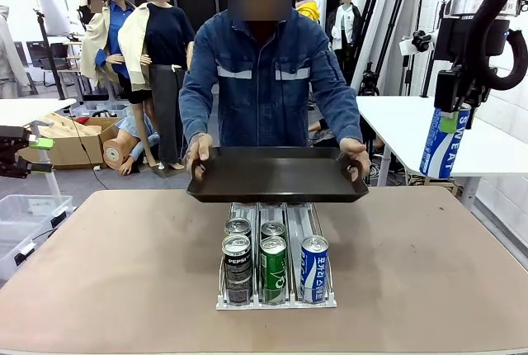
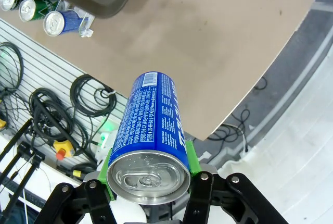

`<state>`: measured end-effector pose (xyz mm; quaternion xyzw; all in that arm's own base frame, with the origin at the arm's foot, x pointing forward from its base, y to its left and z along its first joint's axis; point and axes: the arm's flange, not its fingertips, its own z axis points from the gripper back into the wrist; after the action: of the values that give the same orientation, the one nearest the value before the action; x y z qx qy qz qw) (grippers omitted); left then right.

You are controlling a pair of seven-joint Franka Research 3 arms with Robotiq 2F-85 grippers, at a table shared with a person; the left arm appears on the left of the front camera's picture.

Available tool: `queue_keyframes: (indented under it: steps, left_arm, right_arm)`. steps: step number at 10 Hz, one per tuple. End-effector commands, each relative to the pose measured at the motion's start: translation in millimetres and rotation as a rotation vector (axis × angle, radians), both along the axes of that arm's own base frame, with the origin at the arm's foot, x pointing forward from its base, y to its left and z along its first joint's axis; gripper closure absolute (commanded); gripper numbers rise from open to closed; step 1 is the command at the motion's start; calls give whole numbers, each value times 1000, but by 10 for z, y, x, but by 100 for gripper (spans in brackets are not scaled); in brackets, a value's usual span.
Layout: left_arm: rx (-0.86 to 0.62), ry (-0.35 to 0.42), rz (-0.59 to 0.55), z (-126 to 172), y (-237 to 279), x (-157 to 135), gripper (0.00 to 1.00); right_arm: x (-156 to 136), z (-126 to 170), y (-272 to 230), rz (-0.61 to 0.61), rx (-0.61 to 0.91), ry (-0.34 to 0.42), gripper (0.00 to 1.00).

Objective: Retrieve and hand over the desired beverage to the person.
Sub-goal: Place the picked can on the Handle tray extended by the person.

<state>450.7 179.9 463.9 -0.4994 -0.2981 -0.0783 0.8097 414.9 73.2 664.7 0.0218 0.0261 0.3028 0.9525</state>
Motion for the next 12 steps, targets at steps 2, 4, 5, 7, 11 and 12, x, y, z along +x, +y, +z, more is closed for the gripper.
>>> queue_keyframes:
  steps: [2,4,5,7,11,12]
  left_arm:
    - [6,3,0,12,8,-7,0]
    - [6,3,0,12,8,-7,0]
    - [6,3,0,12,8,-7,0]
    - [6,3,0,12,8,-7,0]
    - [6,3,0,12,8,-7,0]
    - [6,3,0,12,8,-7,0]
  right_arm:
    - [-6,36,8,-4,1,-7,100]
    - [-6,36,8,-4,1,-7,100]
    - [-6,36,8,-4,1,-7,100]
    - [71,30,122,9,45,5,100]
    - [174,223,785,75,-21,-10,100]
    - [253,255,948,89,-43,0,100]
